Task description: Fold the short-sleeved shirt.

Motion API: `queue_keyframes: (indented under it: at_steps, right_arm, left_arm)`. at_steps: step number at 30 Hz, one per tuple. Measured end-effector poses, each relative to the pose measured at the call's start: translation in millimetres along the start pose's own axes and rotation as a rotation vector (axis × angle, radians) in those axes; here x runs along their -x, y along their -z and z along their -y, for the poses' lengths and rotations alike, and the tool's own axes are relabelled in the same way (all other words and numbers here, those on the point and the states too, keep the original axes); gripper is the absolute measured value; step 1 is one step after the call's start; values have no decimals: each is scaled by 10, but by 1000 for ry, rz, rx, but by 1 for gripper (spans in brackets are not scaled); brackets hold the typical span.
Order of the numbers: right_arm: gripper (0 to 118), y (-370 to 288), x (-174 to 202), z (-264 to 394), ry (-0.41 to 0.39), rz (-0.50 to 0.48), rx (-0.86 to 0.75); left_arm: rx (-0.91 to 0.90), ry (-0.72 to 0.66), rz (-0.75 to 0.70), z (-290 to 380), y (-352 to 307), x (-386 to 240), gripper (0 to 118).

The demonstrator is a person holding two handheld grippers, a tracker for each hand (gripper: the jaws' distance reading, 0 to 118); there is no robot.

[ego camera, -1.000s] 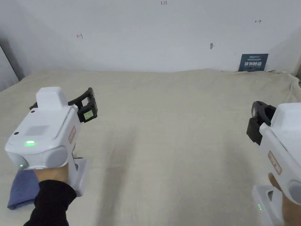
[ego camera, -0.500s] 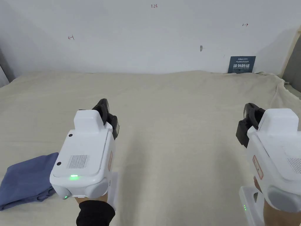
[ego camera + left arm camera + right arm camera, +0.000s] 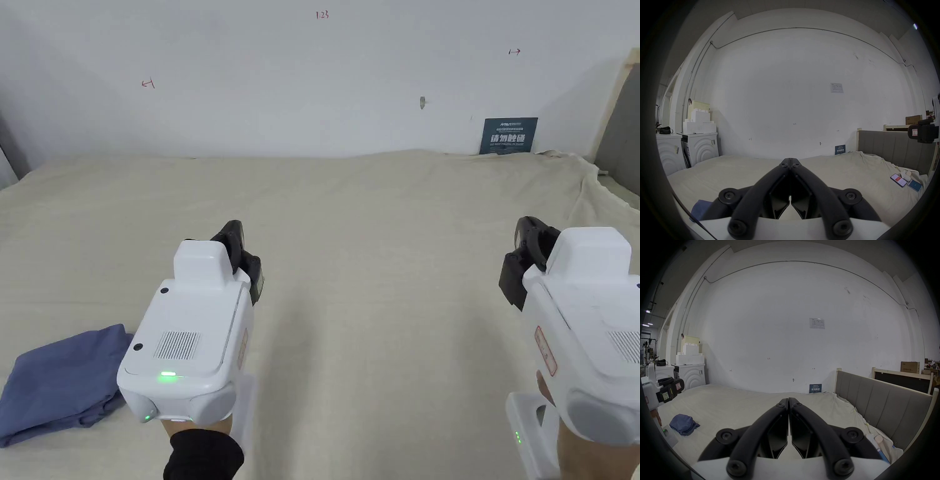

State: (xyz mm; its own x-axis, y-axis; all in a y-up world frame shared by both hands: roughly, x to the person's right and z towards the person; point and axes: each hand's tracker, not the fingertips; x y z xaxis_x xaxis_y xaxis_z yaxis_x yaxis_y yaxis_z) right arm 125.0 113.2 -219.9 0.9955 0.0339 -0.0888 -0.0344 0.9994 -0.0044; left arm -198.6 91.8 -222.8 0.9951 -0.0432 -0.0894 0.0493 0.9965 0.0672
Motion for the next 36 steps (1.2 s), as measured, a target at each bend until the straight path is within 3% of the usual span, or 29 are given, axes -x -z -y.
queue_keyframes:
  at_steps: [36]
  right_arm:
    - [0,-70,64,-55,-12,-7,6]
  left_arm:
    - [28,23,12,44,4,1,0]
